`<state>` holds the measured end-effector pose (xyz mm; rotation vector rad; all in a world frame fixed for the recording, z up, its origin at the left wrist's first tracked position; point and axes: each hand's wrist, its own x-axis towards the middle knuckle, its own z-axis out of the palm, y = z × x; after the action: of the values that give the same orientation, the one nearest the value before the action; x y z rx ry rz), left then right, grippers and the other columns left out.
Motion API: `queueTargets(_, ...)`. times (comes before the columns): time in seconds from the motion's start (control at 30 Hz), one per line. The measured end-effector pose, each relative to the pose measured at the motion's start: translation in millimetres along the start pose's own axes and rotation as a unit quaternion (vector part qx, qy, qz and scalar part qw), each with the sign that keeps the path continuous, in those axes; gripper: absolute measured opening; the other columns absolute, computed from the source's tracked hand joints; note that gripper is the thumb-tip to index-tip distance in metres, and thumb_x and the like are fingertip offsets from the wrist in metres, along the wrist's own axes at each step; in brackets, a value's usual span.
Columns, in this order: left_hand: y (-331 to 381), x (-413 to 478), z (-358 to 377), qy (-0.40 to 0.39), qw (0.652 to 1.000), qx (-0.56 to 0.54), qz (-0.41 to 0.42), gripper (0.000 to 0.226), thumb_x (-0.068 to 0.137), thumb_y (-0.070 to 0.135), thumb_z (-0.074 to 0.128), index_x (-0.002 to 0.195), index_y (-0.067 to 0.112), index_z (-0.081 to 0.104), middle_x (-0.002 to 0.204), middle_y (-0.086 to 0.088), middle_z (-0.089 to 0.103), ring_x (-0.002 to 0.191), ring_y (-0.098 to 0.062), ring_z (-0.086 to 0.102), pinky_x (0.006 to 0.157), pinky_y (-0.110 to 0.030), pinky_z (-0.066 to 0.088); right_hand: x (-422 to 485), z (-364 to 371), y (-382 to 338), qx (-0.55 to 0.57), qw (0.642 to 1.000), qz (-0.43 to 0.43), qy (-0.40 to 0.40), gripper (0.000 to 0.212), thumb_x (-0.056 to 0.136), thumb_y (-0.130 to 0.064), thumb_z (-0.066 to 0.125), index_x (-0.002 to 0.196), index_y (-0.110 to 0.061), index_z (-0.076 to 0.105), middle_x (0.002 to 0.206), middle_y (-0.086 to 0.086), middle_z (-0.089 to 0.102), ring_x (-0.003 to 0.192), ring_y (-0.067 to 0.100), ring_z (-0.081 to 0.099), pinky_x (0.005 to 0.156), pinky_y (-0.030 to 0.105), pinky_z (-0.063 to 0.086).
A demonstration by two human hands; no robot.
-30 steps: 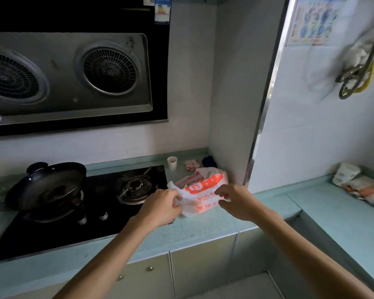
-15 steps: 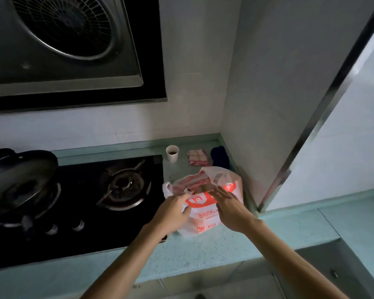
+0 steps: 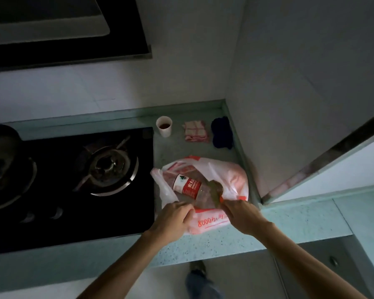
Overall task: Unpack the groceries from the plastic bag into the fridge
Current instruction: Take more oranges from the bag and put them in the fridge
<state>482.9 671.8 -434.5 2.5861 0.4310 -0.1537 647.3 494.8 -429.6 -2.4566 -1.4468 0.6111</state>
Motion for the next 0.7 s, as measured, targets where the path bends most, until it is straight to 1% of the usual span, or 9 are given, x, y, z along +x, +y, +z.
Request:
queueTargets(0.07, 2.8, 1.0, 4.9, 0.009, 1.0, -0.004, 0.002, 0.031, 0.101, 0.034, 0.041, 0.1, 0.016, 0.067, 0.097, 0.003, 0.067, 0.084, -0.011, 0.064, 0.07, -0.026, 0.052, 1.3, 6.5, 2.0, -0.018, 0.999, 0.03, -0.01, 0.03, 0.102, -0.026, 0.04, 0.125, -0.012, 0.054, 0.099, 0.003, 0.071, 0.068, 0.013, 0.069, 0.056, 0.011, 0.046)
queueTargets(0.17, 4.6, -6.4, 12.0, 0.004, 0.999, -0.024, -0.033, 0.035, 0.101, 0.04, 0.042, 0.101, 0.015, 0.066, 0.098, 0.004, 0.06, 0.081, -0.007, 0.061, 0.065, -0.017, 0.05, 4.3, 13.0, 2.8, -0.012, 0.997, 0.072, -0.006, 0.035, 0.102, -0.022, 0.04, 0.136, -0.012, 0.04, 0.091, 0.004, 0.069, 0.061, 0.017, 0.066, 0.054, 0.019, 0.048)
queueTargets(0.23, 1.4, -8.7, 17.0, -0.005, 0.998, -0.034, -0.055, 0.038, 0.1, 0.044, 0.043, 0.1, 0.014, 0.068, 0.102, 0.005, 0.058, 0.081, -0.005, 0.061, 0.067, -0.014, 0.05, 12.6, 11.0, 7.4, 0.026, 0.994, 0.107, 0.001, 0.038, 0.101, -0.022, 0.042, 0.138, -0.013, 0.034, 0.081, 0.0, 0.066, 0.056, 0.014, 0.064, 0.052, 0.022, 0.053)
queueTargets(0.3, -0.8, -8.4, 19.5, -0.016, 0.996, -0.035, -0.08, 0.038, 0.097, 0.046, 0.049, 0.095, 0.014, 0.069, 0.102, 0.006, 0.061, 0.08, -0.004, 0.061, 0.067, -0.012, 0.049, 21.9, 4.0, 10.3, 0.08, 0.985, 0.155, 0.007, 0.034, 0.102, -0.021, 0.041, 0.134, -0.012, 0.037, 0.075, -0.003, 0.063, 0.054, 0.014, 0.065, 0.051, 0.028, 0.057)
queueTargets(0.37, 1.5, -4.7, 20.2, -0.022, 0.994, -0.035, -0.097, 0.031, 0.093, 0.048, 0.057, 0.091, 0.018, 0.066, 0.099, 0.007, 0.066, 0.079, -0.003, 0.061, 0.067, -0.013, 0.049, 29.8, -1.6, 10.0, 0.072, 0.981, 0.179, 0.012, 0.031, 0.101, -0.022, 0.041, 0.13, -0.011, 0.041, 0.078, -0.001, 0.062, 0.057, 0.015, 0.064, 0.053, 0.03, 0.058)
queueTargets(0.43, 7.4, 1.2, 21.3, -0.032, 0.994, -0.039, -0.101, 0.029, 0.087, 0.051, 0.064, 0.097, 0.024, 0.059, 0.104, 0.01, 0.067, 0.085, -0.004, 0.063, 0.072, -0.017, 0.054, 35.9, -6.7, 7.3, 0.054, 0.979, 0.193, 0.025, 0.034, 0.1, -0.027, 0.044, 0.129, -0.009, 0.042, 0.085, 0.005, 0.065, 0.06, 0.021, 0.063, 0.058, 0.034, 0.057)
queueTargets(0.57, 19.0, 17.1, 23.0, -0.111, 0.989, -0.002, -0.098, 0.062, 0.075, 0.066, 0.065, 0.121, 0.029, 0.046, 0.123, 0.008, 0.059, 0.105, -0.018, 0.064, 0.083, -0.029, 0.053, 44.4, -17.4, 7.1, 0.039, 0.973, 0.218, 0.06, 0.026, 0.096, -0.032, 0.051, 0.103, -0.007, 0.058, 0.094, 0.008, 0.068, 0.071, 0.027, 0.068, 0.07, 0.042, 0.061)
queueTargets(0.63, 25.4, 24.7, 23.1, -0.15, 0.986, 0.016, -0.076, 0.066, 0.075, 0.065, 0.065, 0.125, 0.026, 0.048, 0.126, 0.006, 0.059, 0.109, -0.021, 0.062, 0.087, -0.031, 0.05, 46.8, -18.8, 7.4, 0.037, 0.971, 0.232, 0.048, 0.034, 0.095, -0.036, 0.053, 0.109, -0.004, 0.056, 0.103, 0.011, 0.063, 0.076, 0.03, 0.068, 0.076, 0.042, 0.06)
queueTargets(0.7, 33.3, 30.3, 25.3, -0.178, 0.983, 0.036, -0.04, 0.064, 0.076, 0.063, 0.066, 0.124, 0.024, 0.052, 0.125, 0.004, 0.06, 0.113, -0.022, 0.058, 0.089, -0.032, 0.045, 48.0, -16.6, 4.1, 0.011, 0.967, 0.255, 0.011, 0.048, 0.095, -0.037, 0.053, 0.126, -0.001, 0.046, 0.119, 0.016, 0.049, 0.087, 0.032, 0.066, 0.082, 0.04, 0.057)
